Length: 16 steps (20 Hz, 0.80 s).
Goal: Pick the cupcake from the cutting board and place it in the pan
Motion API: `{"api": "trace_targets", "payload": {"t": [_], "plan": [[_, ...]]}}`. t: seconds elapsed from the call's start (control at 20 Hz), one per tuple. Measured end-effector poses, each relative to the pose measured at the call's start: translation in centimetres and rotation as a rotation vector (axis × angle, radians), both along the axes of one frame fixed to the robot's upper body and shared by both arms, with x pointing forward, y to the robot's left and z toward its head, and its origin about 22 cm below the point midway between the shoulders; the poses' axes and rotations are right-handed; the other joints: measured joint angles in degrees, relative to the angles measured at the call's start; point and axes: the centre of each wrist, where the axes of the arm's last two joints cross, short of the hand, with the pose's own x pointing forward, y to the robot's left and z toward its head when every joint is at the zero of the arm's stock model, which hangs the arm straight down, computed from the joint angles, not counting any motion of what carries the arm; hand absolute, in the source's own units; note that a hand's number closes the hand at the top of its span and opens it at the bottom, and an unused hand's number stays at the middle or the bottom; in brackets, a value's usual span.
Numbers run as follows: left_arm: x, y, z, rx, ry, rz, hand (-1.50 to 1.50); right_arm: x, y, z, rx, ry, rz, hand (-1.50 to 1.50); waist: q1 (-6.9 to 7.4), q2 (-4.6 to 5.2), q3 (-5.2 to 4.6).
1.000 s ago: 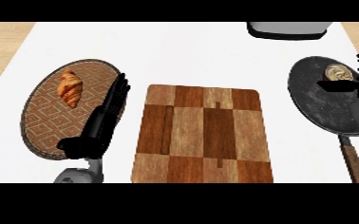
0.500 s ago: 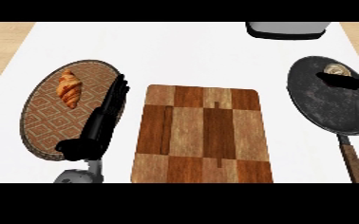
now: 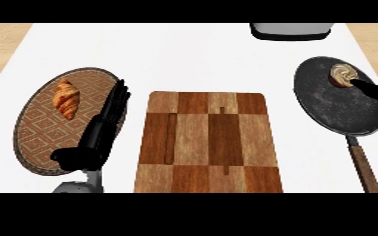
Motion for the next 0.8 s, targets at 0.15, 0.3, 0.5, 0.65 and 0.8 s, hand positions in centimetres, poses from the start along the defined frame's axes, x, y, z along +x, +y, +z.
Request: {"api": "trace_targets", "payload": {"t": [0.15, 0.3, 0.5, 0.65, 0.8], "plan": [[-0.2, 0.3, -0.3, 0.007, 0.005, 0.015, 0.00, -1.8, -0.6, -0.9, 0.055, -0.031, 0.079, -1.50, -0.71, -0.27, -0.08], [-0.6, 0.3, -1.0, 0.008, 0.007, 0.024, 0.00, -4.0, -1.0, -1.8, 0.070, -0.050, 0.146, -1.50, -0.93, -0.34, -0.10], [-0.9, -0.1, -0.6, 0.004, 0.009, 0.021, 0.00, -7.4, -1.0, -2.3, 0.076, -0.069, 0.209, -1.50, -0.88, -0.32, -0.11], [-1.1, -0.3, -0.4, 0.005, 0.003, 0.019, 0.00, -9.8, -0.4, -2.5, 0.058, -0.075, 0.228, -1.50, -0.65, -0.23, -0.10], [-0.7, 0.1, 0.3, 0.006, -0.002, 0.014, 0.00, -11.5, 0.5, -2.2, 0.042, -0.070, 0.233, -1.50, -0.41, -0.13, -0.09]]}}
